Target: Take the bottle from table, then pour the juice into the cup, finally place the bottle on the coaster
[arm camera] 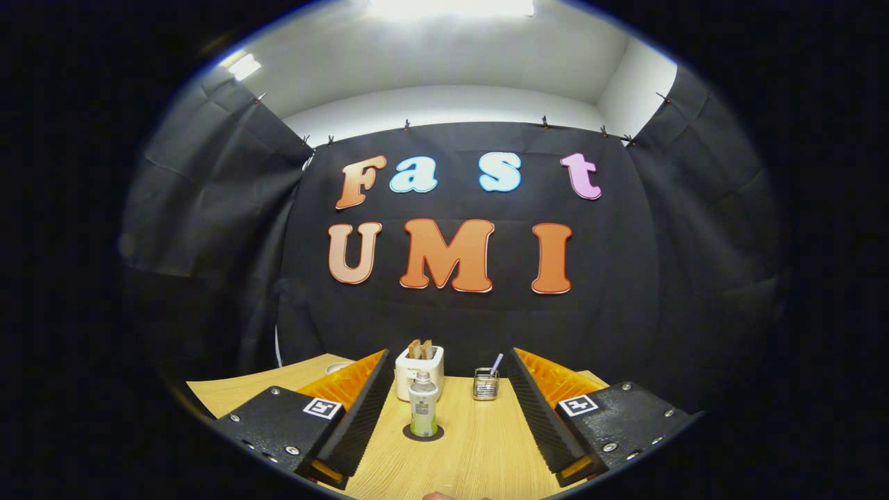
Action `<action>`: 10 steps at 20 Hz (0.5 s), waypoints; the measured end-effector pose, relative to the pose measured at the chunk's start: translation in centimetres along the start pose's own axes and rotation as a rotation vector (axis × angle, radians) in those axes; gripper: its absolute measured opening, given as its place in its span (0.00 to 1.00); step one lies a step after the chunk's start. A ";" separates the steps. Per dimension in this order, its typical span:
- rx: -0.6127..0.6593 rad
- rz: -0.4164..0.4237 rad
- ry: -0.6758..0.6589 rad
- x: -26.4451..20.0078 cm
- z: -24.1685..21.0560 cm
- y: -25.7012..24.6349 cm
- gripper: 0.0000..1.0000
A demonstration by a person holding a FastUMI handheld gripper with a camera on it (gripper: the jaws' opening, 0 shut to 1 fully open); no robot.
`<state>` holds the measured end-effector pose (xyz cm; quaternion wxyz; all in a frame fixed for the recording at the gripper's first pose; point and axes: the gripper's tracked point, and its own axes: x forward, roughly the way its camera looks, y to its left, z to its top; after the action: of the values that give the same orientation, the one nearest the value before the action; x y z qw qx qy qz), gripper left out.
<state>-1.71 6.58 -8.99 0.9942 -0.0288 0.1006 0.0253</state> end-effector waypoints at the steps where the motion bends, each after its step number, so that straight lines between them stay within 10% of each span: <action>1: -0.001 -0.014 -0.027 -1.0 0.8 -0.4 0.97; 10: 0.009 -0.115 -0.082 -4.3 3.1 -3.7 0.97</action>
<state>-5.10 2.85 -4.89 0.9974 -0.0289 0.0580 -0.0309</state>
